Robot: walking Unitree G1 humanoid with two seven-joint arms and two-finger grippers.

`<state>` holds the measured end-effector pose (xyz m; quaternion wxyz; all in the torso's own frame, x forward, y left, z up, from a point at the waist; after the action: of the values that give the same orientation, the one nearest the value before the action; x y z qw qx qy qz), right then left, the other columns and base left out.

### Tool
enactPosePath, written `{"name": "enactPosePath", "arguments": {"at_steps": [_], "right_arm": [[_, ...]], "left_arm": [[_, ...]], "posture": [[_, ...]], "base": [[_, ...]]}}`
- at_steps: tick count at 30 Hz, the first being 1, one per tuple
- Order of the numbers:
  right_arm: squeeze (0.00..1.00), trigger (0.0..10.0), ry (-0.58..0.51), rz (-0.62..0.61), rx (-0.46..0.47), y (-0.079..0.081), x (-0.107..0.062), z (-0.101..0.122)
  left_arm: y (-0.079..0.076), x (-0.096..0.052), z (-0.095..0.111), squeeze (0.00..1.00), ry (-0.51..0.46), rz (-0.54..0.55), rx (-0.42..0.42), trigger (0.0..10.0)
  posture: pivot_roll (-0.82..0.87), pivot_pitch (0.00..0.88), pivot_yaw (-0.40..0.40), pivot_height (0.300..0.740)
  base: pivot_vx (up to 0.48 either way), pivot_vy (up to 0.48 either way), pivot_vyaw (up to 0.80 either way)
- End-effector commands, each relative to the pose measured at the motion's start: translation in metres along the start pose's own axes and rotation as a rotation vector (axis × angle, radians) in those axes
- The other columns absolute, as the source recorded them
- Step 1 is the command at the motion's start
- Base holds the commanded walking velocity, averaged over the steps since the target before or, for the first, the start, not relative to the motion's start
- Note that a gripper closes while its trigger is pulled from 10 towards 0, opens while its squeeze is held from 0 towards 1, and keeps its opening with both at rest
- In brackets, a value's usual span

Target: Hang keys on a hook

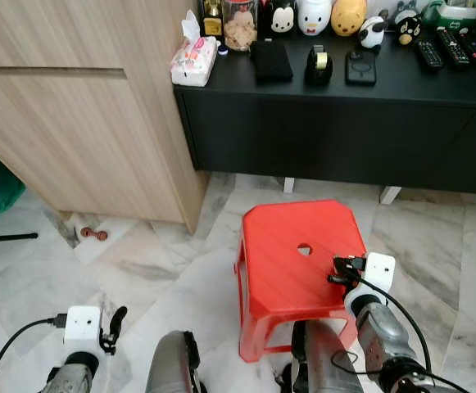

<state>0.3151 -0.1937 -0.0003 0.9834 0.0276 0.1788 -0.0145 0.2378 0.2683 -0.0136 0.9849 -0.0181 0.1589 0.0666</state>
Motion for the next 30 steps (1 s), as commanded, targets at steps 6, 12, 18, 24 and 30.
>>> {"name": "enactPosePath", "arguments": {"at_steps": [6, 12, 18, 24, 30], "right_arm": [[0.0, 0.0, -0.109, -0.024, 0.027, -0.001, 0.005, 0.023], [0.0, 0.0, -0.228, -0.058, 0.041, -0.007, 0.009, 0.051], [0.0, 0.0, -0.372, -0.037, 0.028, -0.002, 0.011, 0.086], [0.0, 10.0, -0.467, -0.031, -0.039, -0.002, 0.004, 0.107], [0.0, 10.0, -0.518, -0.01, -0.102, 0.001, -0.006, 0.123]], "left_arm": [[0.004, 0.002, -0.008, 0.0, 0.043, 0.027, 0.005, 10.0], [-0.001, 0.005, -0.011, 0.0, 0.059, 0.033, -0.012, 10.0], [-0.004, 0.005, -0.017, 0.0, 0.079, 0.052, -0.04, 10.0], [-0.008, 0.003, -0.027, 0.0, 0.121, 0.075, -0.064, 10.0], [-0.006, -0.003, -0.041, 0.0, 0.184, 0.112, -0.085, 10.0]], "posture": [[0.06, 0.101, 0.022, 0.587], [0.05, 0.07, 0.003, 0.587], [0.03, 0.05, -0.02, 0.587], [0.01, 0.026, -0.052, 0.587], [0.0, 0.016, -0.078, 0.587]], "base": [[0.0, 0.0, 0.0], [0.0, 0.0, 0.0], [0.0, 0.0, 0.0], [0.0, 0.0, 0.0], [0.0, 0.0, 0.0]]}}
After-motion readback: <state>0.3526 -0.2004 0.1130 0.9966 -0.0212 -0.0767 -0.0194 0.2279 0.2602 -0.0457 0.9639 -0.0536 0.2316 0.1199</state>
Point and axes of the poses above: a point about 5 cm out from each wrist's last joint towards the gripper, its own x axis pointing out of the wrist towards the gripper, its own z axis along the axis of the wrist's last joint, y = z × x, the point moved 2 cm from there along x, pointing out of the wrist towards the gripper, and after that the axes turned 11 degrees about -x, right-handed, at the moved point
